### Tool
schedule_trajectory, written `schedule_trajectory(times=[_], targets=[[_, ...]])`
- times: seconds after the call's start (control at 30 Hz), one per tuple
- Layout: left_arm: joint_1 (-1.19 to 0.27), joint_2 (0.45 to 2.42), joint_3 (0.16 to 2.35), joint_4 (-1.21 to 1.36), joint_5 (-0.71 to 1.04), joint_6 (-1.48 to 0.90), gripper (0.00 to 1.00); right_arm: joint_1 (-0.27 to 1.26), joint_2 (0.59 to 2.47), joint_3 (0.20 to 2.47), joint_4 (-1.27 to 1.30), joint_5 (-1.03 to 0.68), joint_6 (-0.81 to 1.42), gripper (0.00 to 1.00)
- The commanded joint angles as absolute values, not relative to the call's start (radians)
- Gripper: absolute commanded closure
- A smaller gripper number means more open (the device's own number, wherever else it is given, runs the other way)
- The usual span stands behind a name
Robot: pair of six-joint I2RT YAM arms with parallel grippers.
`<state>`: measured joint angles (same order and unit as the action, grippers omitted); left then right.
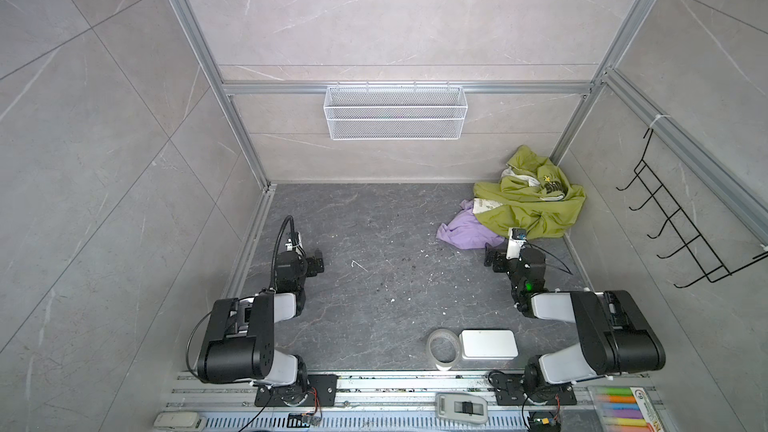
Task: Pick out a specific cloth from the pile
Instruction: 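Reach the left gripper toward the purple shirt while the right gripper nears the pile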
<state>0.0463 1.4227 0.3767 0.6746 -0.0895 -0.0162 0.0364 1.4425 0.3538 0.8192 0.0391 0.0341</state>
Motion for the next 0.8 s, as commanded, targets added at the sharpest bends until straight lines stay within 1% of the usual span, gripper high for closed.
schedule_trajectory(times=[0.0,0.07,0.13,0.17,0.23,0.37,0.57,0.67,0.77], targets=[[0.043,1.313,0.476,0.45,-0.174,-0.095,0.0,0.071,1.3,0.412,0.618,0.12,0.041,0.0],[0.01,1.277,0.518,0.343,-0.225,-0.132,0.0,0.092,1.229,0.435,0.544,0.141,0.064,0.0],[-0.035,1.253,0.536,0.318,-0.26,-0.156,0.0,0.1,1.183,0.464,0.49,0.081,0.102,0.0],[-0.058,1.245,0.55,0.308,-0.255,-0.157,0.0,0.105,1.178,0.49,0.451,0.032,0.117,0.0],[-0.103,1.245,0.598,0.248,-0.25,-0.181,0.0,0.116,1.188,0.535,0.397,-0.009,0.158,0.0],[-0.182,1.284,0.693,0.142,-0.183,-0.245,0.0,0.133,1.222,0.586,0.338,-0.029,0.239,0.0],[-0.355,1.381,0.797,0.139,-0.1,-0.287,0.0,0.136,1.25,0.661,0.239,-0.012,0.319,0.0],[-0.388,1.461,0.863,0.132,-0.017,-0.33,0.01,0.135,1.273,0.673,0.27,-0.033,0.351,0.0],[-0.407,1.549,0.913,0.173,0.057,-0.372,0.04,0.136,1.311,0.684,0.306,-0.048,0.365,0.0]])
